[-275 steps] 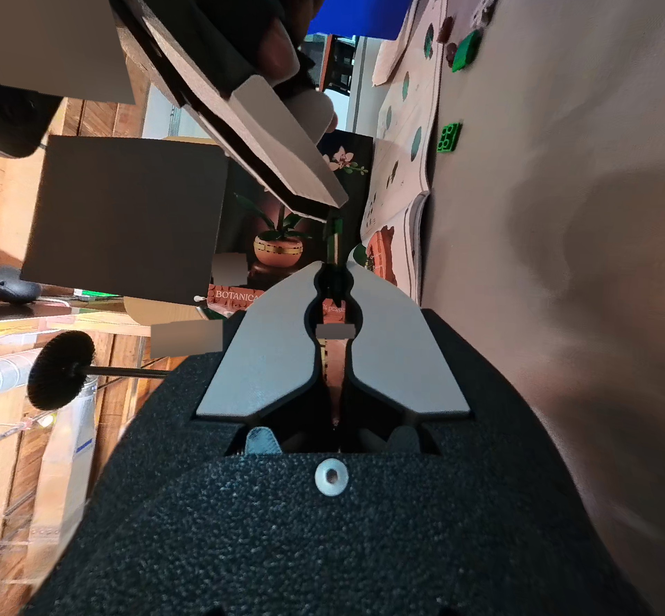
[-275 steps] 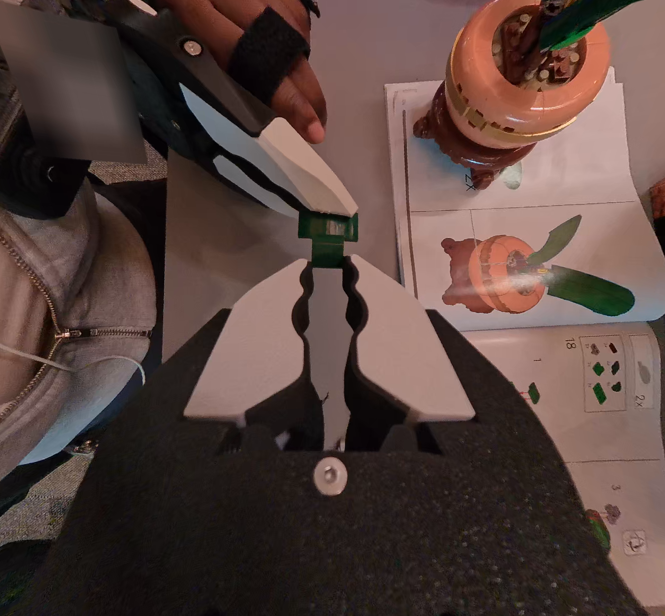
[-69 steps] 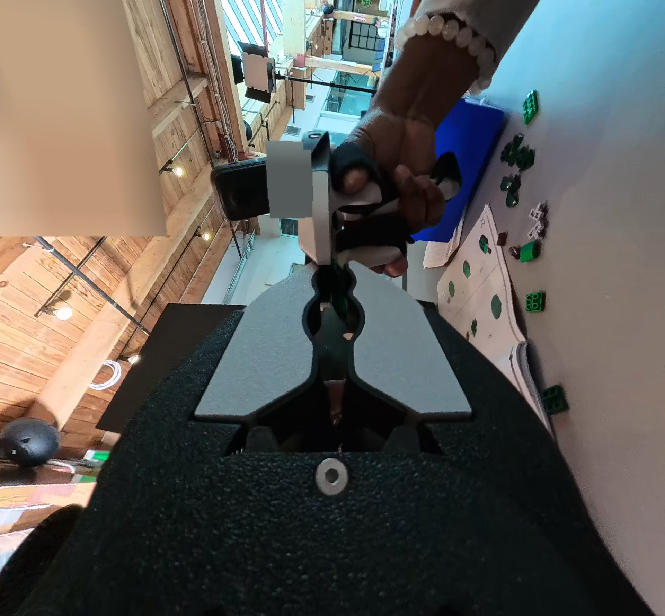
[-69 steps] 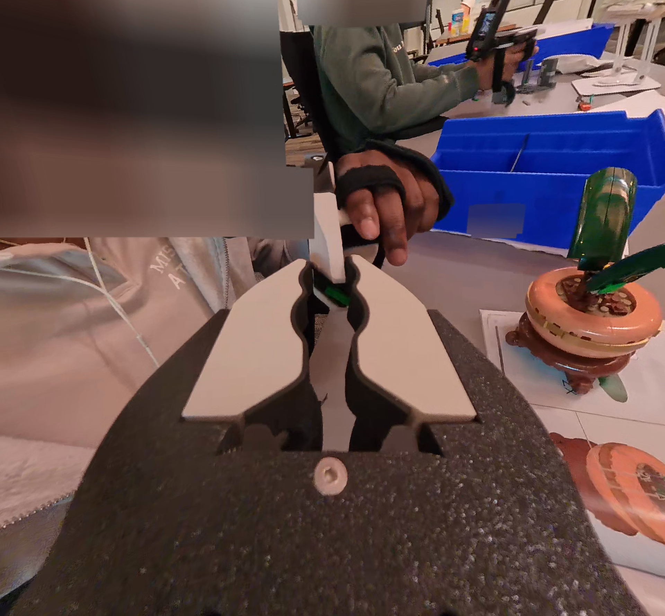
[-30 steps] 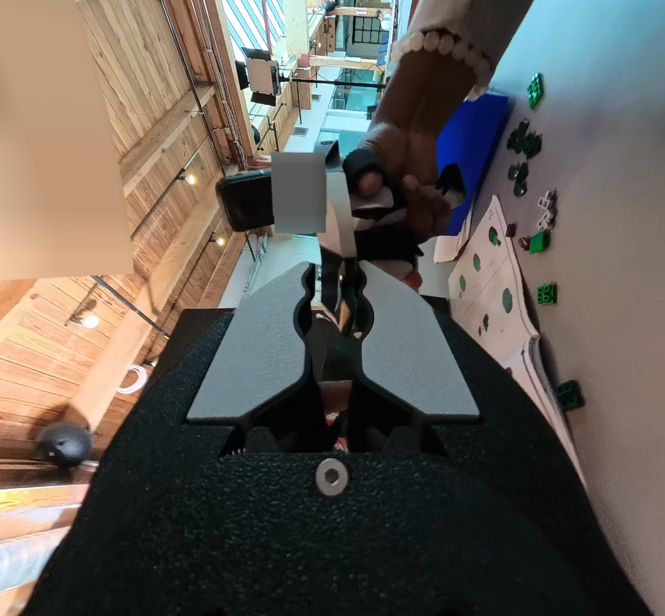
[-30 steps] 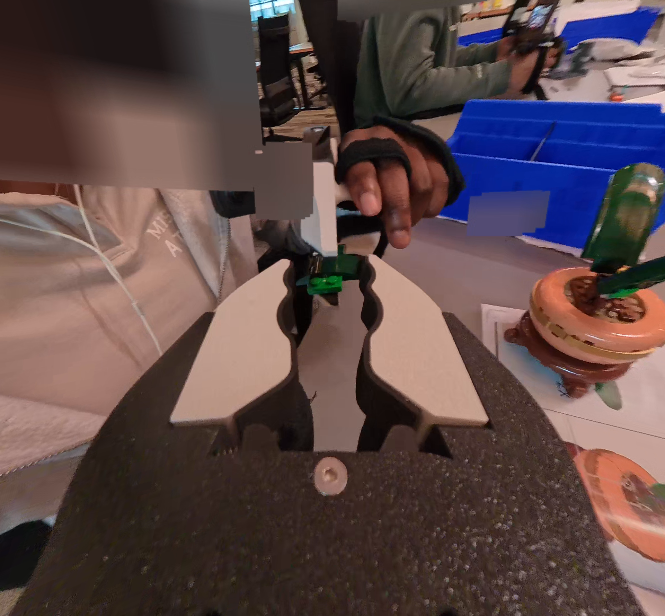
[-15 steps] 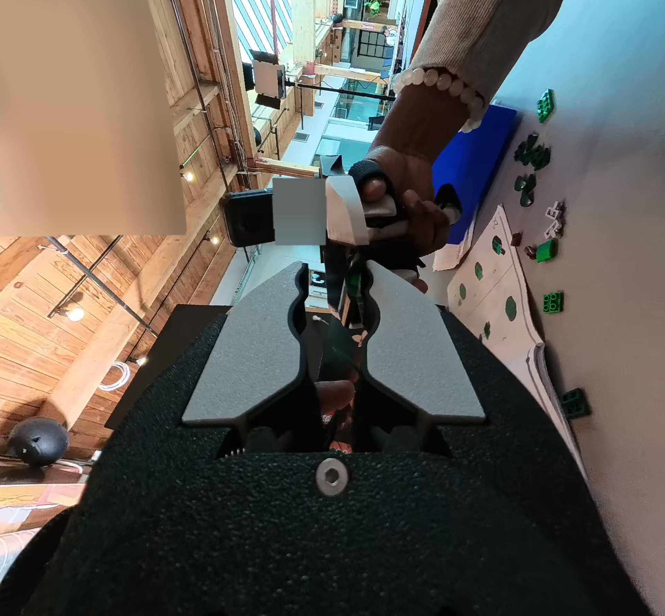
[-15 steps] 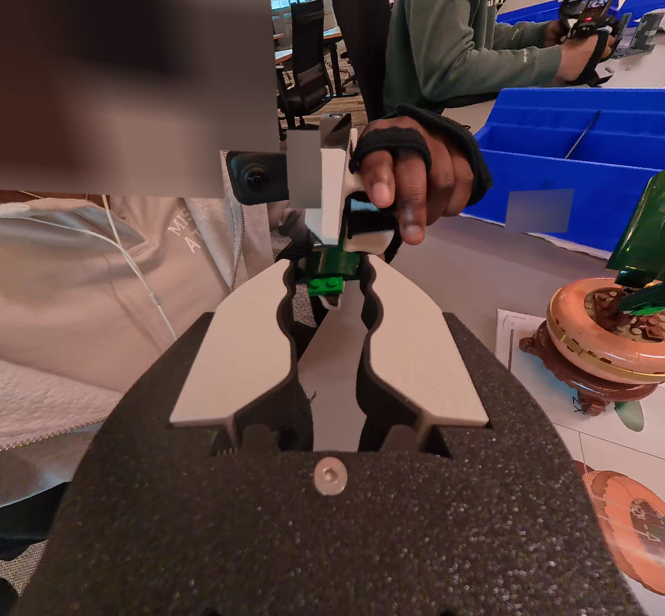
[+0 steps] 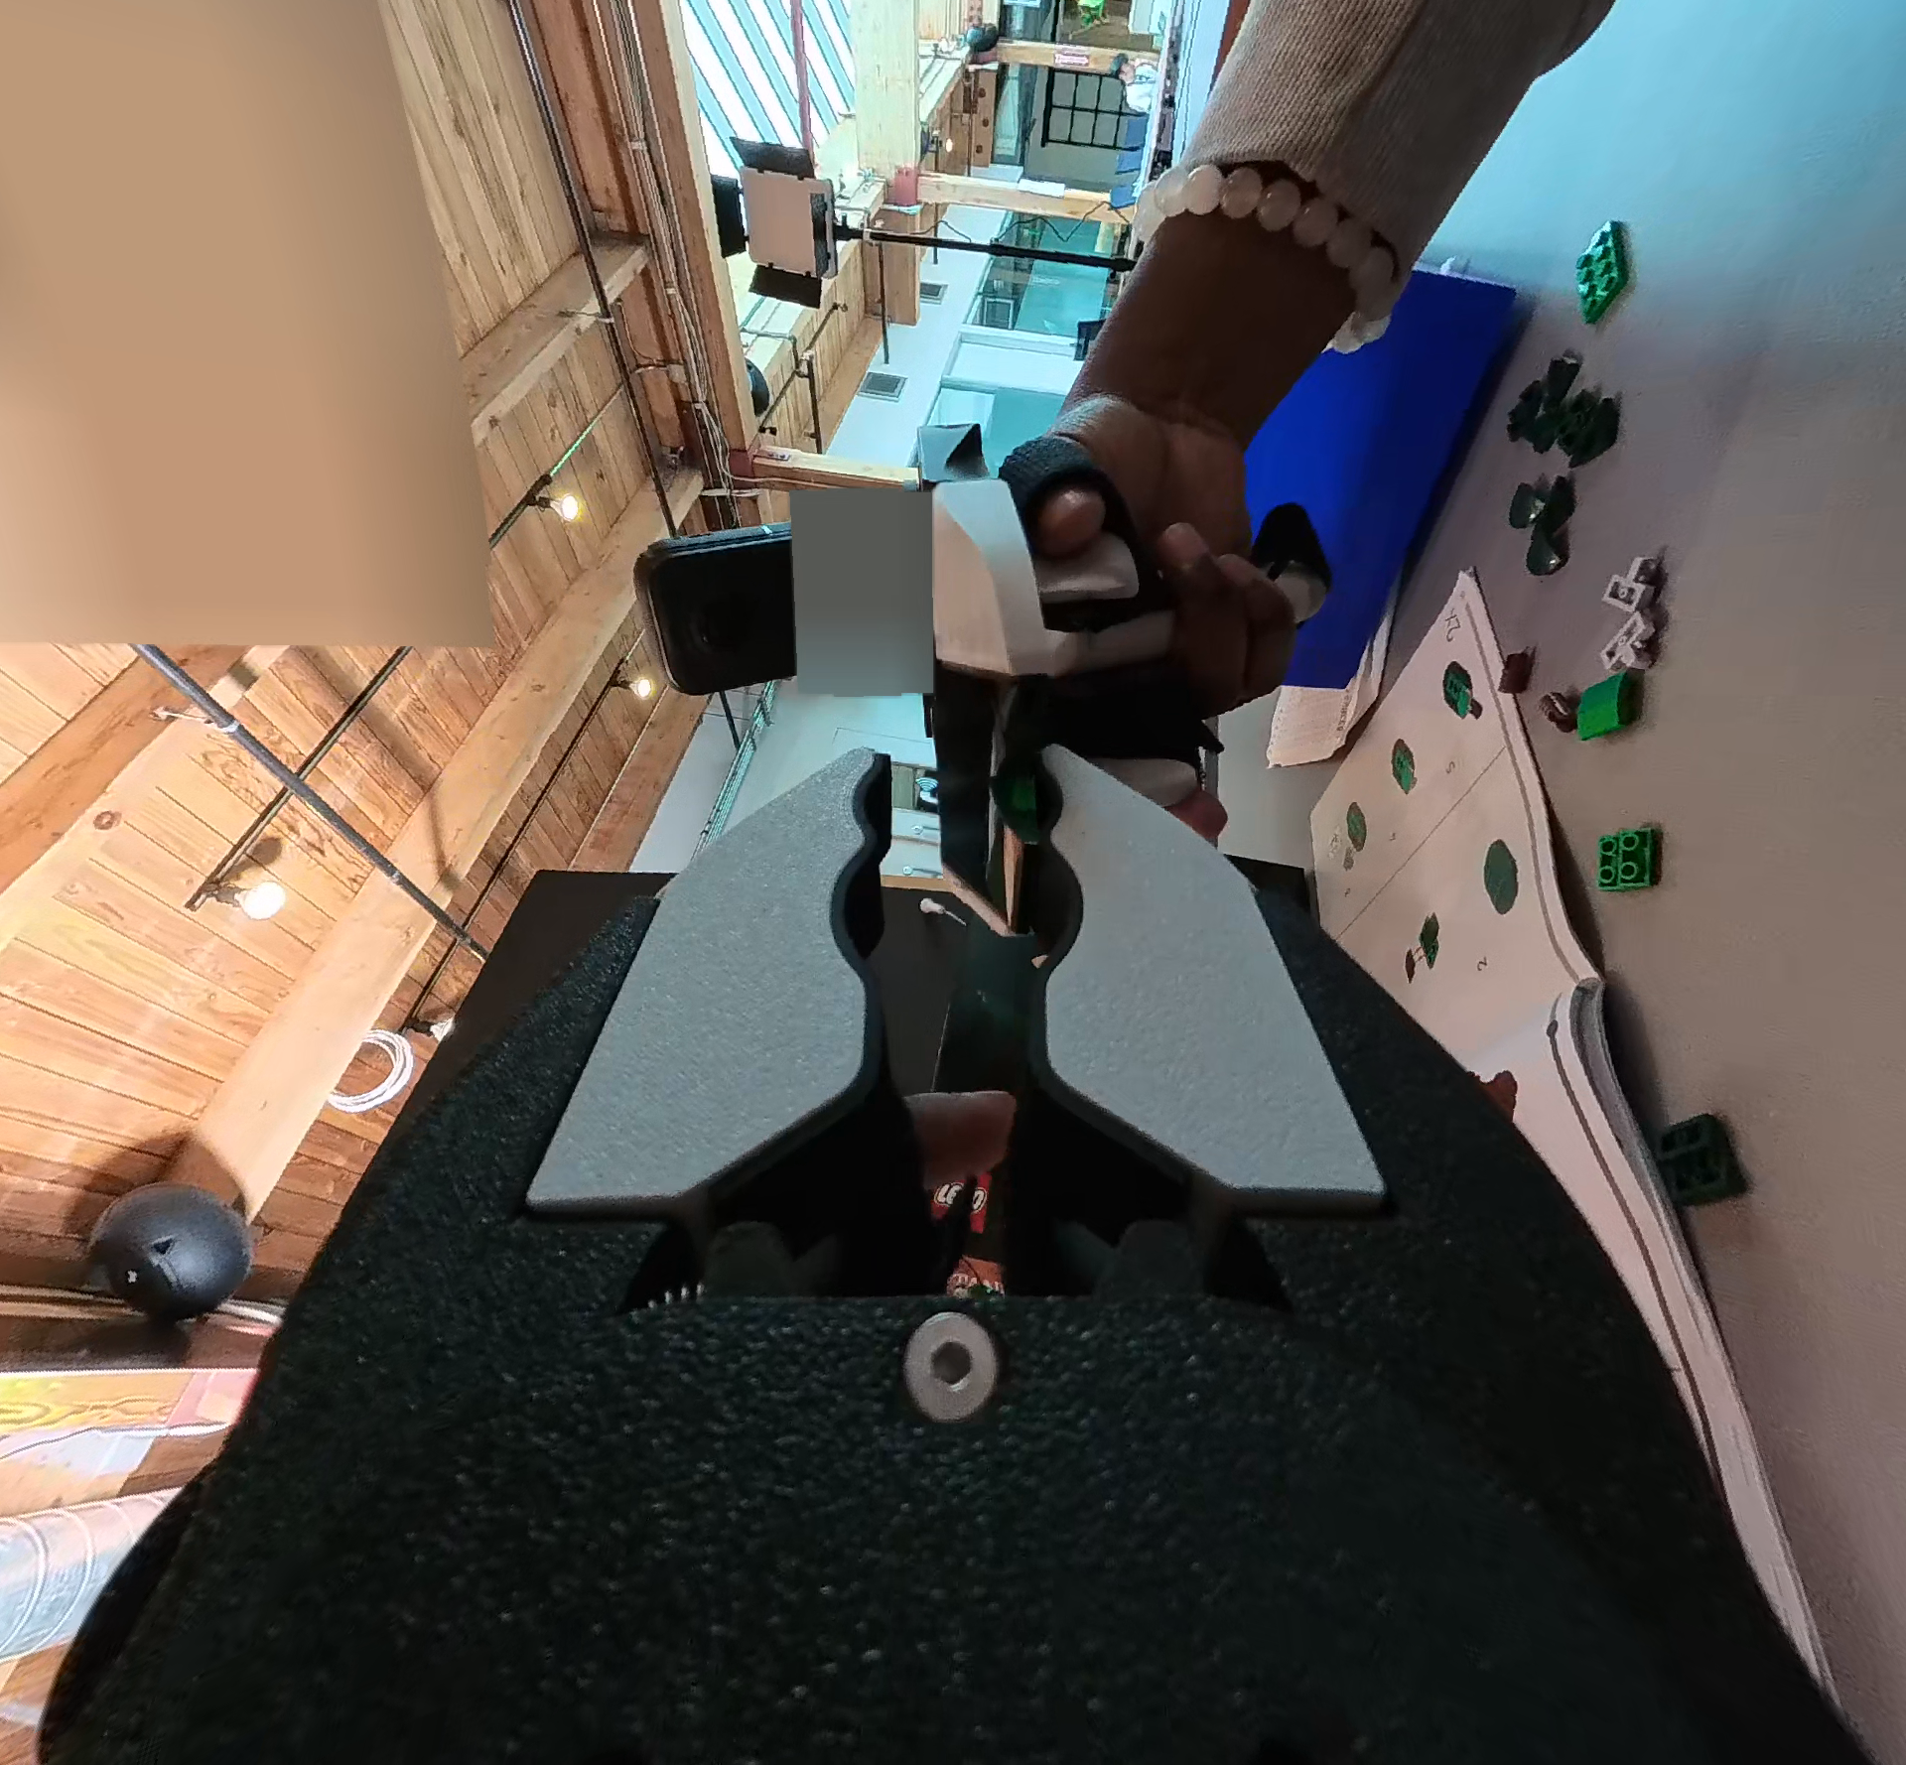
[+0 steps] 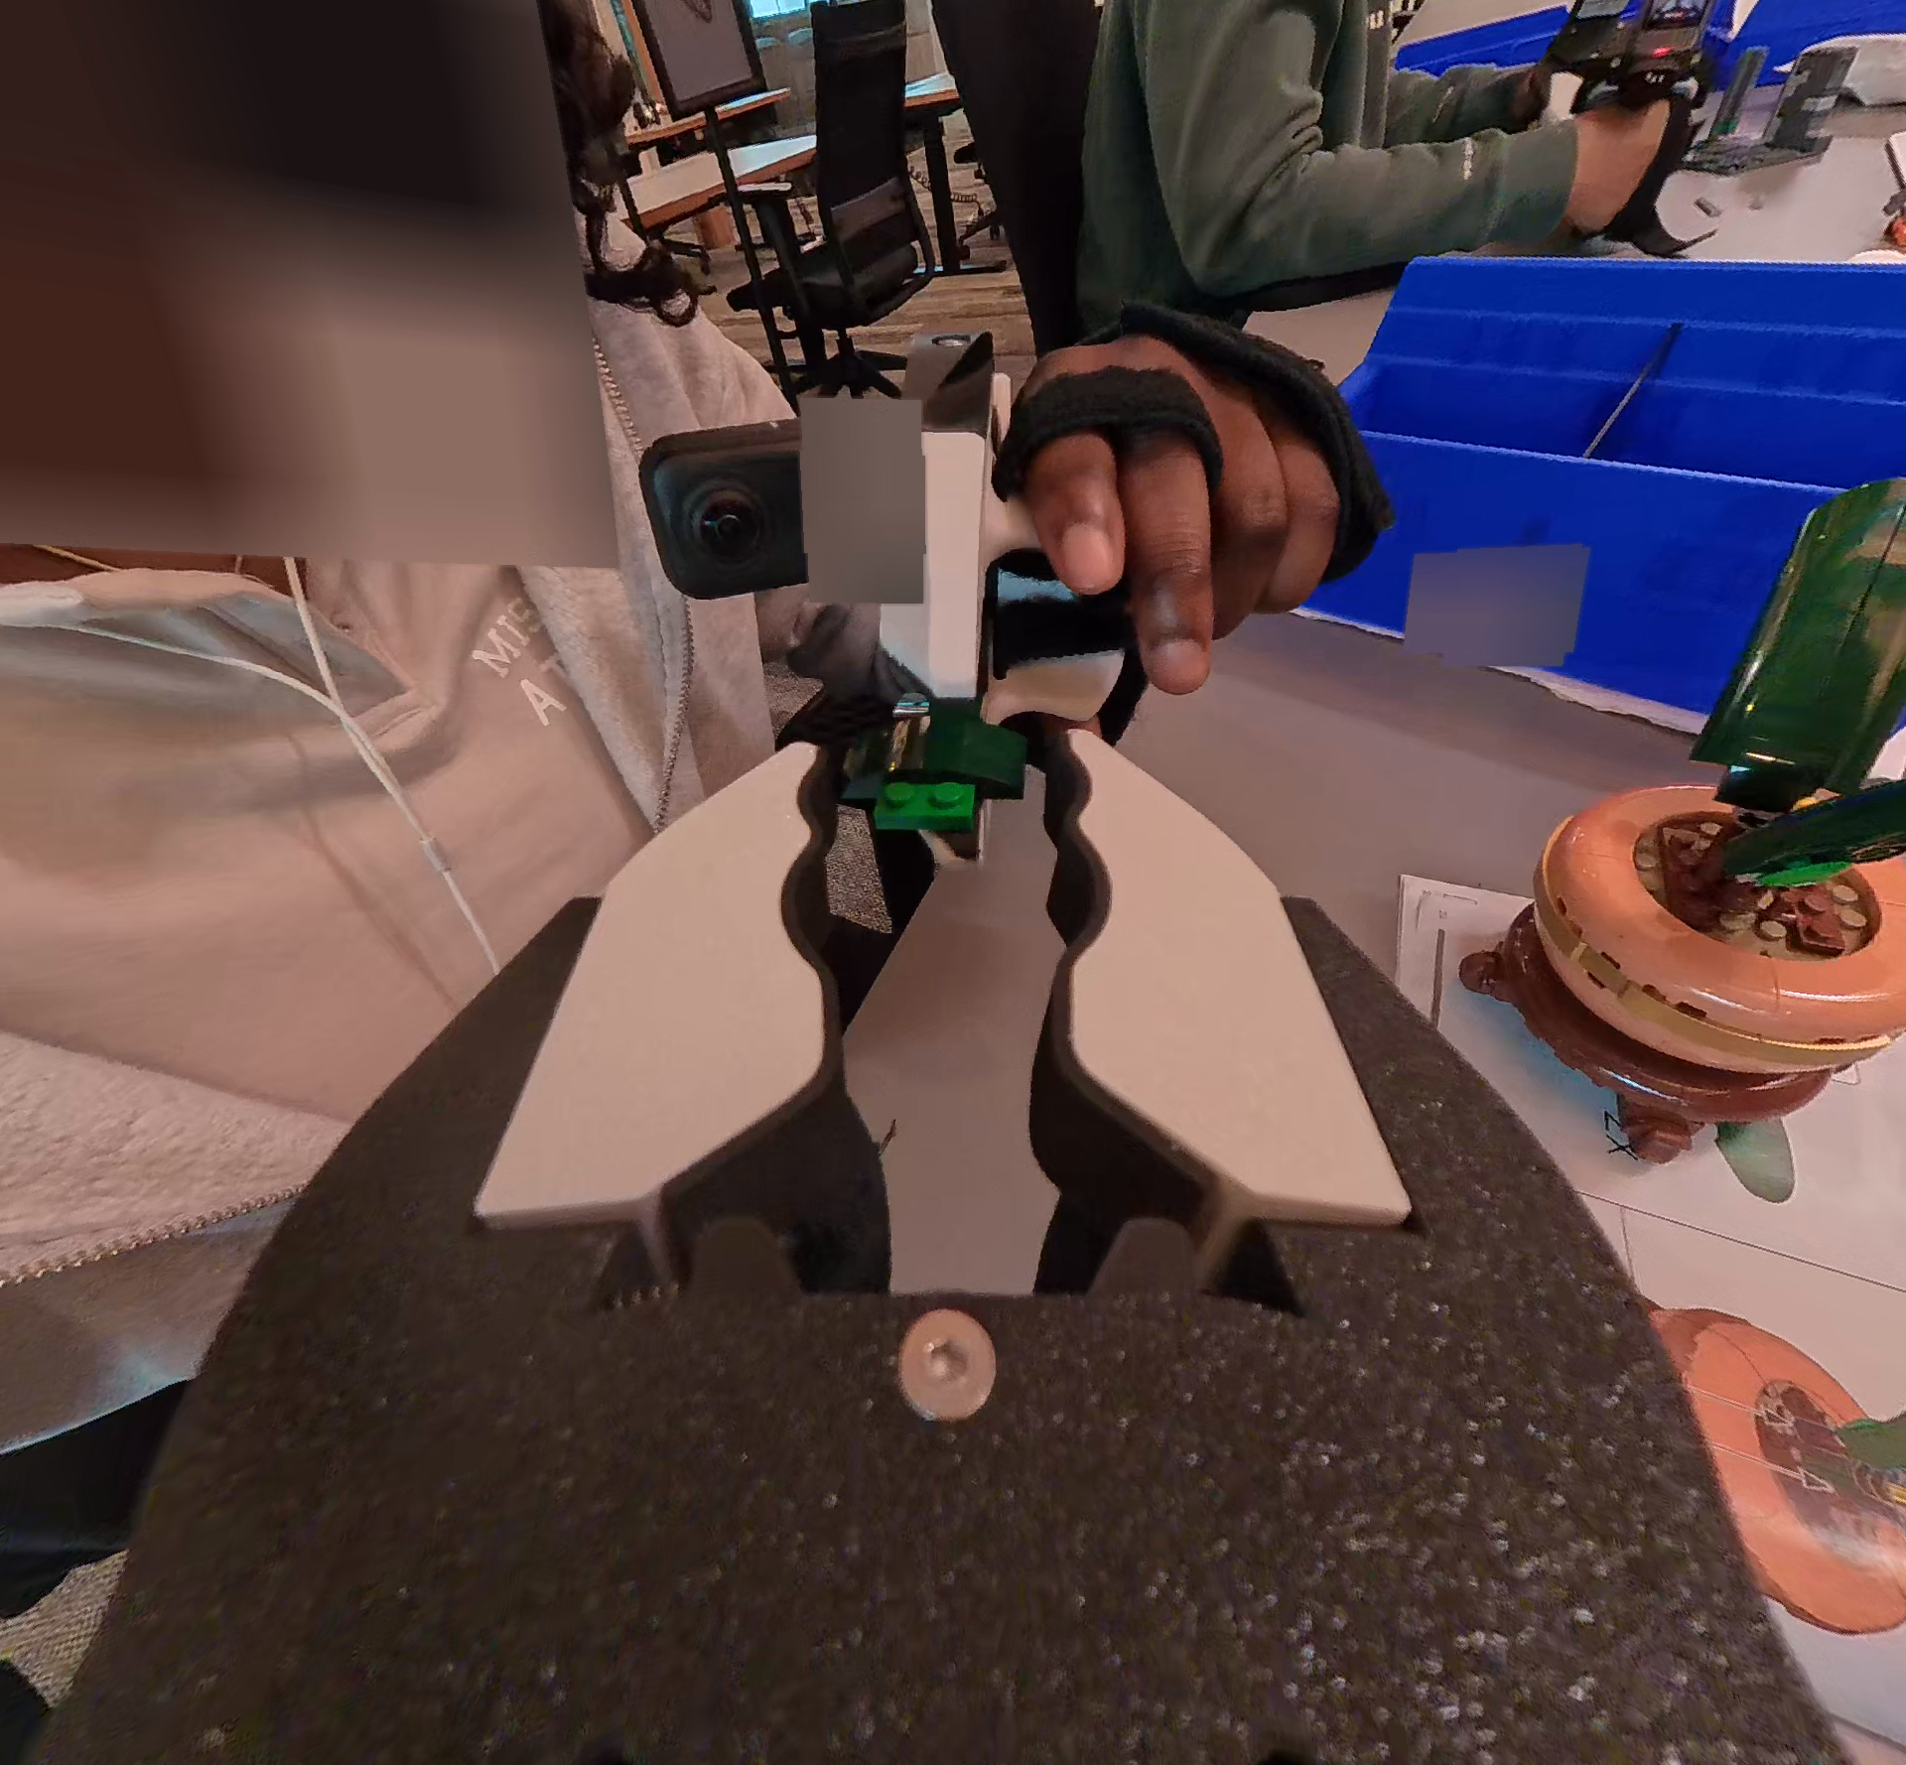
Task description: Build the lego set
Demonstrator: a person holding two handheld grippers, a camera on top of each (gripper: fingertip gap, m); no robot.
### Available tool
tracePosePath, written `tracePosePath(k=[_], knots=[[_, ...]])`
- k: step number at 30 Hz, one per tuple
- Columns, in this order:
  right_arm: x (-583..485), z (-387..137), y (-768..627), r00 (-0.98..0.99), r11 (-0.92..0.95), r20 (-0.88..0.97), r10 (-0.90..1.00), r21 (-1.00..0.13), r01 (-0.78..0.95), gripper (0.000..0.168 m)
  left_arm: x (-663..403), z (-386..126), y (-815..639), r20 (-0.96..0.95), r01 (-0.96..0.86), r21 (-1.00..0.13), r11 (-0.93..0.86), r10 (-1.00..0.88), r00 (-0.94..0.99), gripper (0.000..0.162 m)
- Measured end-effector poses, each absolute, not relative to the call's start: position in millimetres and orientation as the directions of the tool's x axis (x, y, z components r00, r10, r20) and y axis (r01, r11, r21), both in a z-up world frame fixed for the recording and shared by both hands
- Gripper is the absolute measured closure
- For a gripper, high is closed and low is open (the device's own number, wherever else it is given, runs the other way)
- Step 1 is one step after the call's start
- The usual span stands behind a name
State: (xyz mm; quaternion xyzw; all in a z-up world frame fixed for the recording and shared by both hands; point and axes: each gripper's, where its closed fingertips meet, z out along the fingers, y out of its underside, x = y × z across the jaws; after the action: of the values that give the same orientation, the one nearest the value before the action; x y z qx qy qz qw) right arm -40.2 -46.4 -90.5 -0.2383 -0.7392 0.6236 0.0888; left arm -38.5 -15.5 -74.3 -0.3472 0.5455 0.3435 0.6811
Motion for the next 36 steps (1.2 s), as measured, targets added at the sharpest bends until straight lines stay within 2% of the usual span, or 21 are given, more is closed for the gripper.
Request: tracePosePath(k=[5,8,13,17,20,24,30,34,36], knots=[[-42.1,-91.6,-23.9,-0.828,0.172,-0.079,0.555,-0.963,0.207,0.121,-44.1,-76.9,-14.9,-0.984,-0.86,-0.087,0.503,0.093,0.154,0.138],[-44.0,-106.4,12.0,-0.716,0.244,0.027,0.697,-0.949,0.201,0.125,-56.8,-82.0,-16.4,-0.987,-0.884,-0.075,0.462,0.089,0.13,0.138],[-47.7,-187.9,57.6,-0.582,0.402,0.083,0.809,-0.801,0.444,0.138,-80.0,-98.1,-20.4,-0.993,-0.916,-0.076,0.394,0.057,0.107,0.138],[-64.2,-227.7,39.9,-0.602,0.43,0.043,0.798,-0.74,0.517,0.146,-91.9,-110.4,-20.5,-0.995,-0.933,-0.07,0.353,0.041,0.09,0.138],[-75.5,-245.7,26.8,-0.626,0.476,0.041,0.779,-0.688,0.547,0.147,-97.6,-115.4,-20.4,-0.994,-0.935,-0.088,0.344,0.033,0.105,0.138],[-88.3,-254.1,28.5,-0.612,0.5,0.067,0.788,-0.652,0.57,0.147,-102.7,-116.6,-19.9,-0.993,-0.937,-0.093,0.336,0.035,0.112,0.139],[-83.8,-258.2,23.1,-0.628,0.471,-0.039,0.777,-0.626,0.622,0.153,-104.5,-121.2,-20.3,-0.991,-0.934,-0.11,0.341,0.031,0.128,0.139],[-73.8,-238.2,32.2,-0.636,0.495,0.015,0.772,-0.642,0.585,0.153,-103.1,-121.4,-19.9,-0.992,-0.934,-0.106,0.341,0.032,0.124,0.139],[-70.6,-216.1,62.3,-0.58,0.527,0.147,0.801,-0.633,0.567,0.153,-103.0,-120.8,-20.1,-0.991,-0.933,-0.109,0.342,0.033,0.128,0.139]])
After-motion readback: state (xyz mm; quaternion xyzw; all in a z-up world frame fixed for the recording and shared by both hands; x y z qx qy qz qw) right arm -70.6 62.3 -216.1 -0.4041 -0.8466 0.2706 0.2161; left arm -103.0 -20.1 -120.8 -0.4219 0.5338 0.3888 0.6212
